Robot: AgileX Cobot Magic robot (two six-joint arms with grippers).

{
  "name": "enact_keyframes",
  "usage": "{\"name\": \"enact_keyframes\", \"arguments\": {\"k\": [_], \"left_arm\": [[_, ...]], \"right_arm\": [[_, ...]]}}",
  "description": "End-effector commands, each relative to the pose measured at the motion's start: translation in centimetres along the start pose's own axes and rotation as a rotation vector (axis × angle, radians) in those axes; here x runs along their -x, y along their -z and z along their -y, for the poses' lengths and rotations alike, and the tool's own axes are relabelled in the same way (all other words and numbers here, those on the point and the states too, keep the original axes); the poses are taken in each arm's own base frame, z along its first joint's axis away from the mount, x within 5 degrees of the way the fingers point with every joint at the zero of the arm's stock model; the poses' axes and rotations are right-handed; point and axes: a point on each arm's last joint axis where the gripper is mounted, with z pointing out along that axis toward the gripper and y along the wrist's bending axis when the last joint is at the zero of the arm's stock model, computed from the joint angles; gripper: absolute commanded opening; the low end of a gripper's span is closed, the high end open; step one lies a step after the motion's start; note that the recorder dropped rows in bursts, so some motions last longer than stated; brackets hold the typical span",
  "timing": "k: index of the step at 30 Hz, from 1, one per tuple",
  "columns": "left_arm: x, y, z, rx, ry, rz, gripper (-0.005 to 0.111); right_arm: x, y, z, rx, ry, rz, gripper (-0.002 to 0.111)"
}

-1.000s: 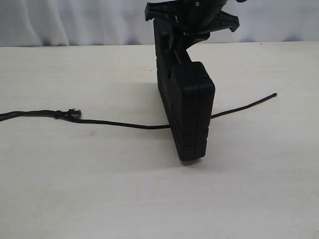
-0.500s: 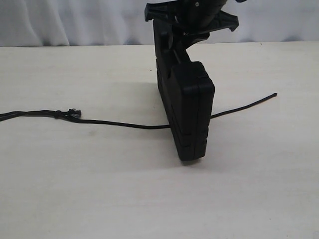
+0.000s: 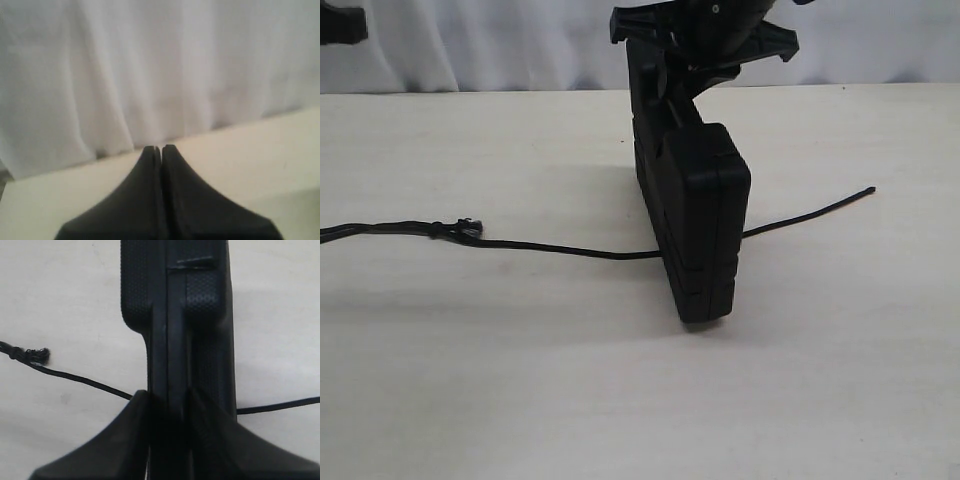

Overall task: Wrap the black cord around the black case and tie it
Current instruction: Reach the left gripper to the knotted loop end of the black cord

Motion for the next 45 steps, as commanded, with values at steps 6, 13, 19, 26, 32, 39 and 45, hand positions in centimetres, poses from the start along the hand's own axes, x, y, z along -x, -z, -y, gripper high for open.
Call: {"name": "enact_keyframes", "arguments": {"k": [6,13,19,26,32,39,45], "left_arm": [[-5.5,-8.6,-0.1,-0.140,-0.296,-0.782,0.000],[-11.7,-11.9,1.2,-0.487,-0.667,-0.903,0.000],[-14.6,-14.0,1.2,-0.515,-0.781,-0.883,0.031],[-16.8,-14.2,1.5,-0.659,-0.890,-0.938,0.059],[-17.6,-14.0,2.1,-0.707,-0.806,-0.967,0.028],[-16.8,-14.4,4.0,-0.568,-0.205,-0.962,0.000],[-16.6,-14.4,5.6,-0.476,0.354,-1.061,0.006]], "right_arm": [[-0.1,-0.7,0.1,-0.008,0.023,-0.010,0.004],[-0.1,-0.6,0.1,-0.007,0.027,-0.008,0.004],[-0.1,-0.6,0.1,-0.008,0.036,-0.011,0.004],[-0.1,-0.6,0.1,-0.008,0.038,-0.009,0.004],[-0.1,-0.6,0.1,-0.008,0.047,-0.009,0.004],[-0.1,-0.6,0.1,-0.008,0.062,-0.011,0.004],[-0.2,-0.6,0.1,-0.009,0.064,-0.015,0.004]]}}
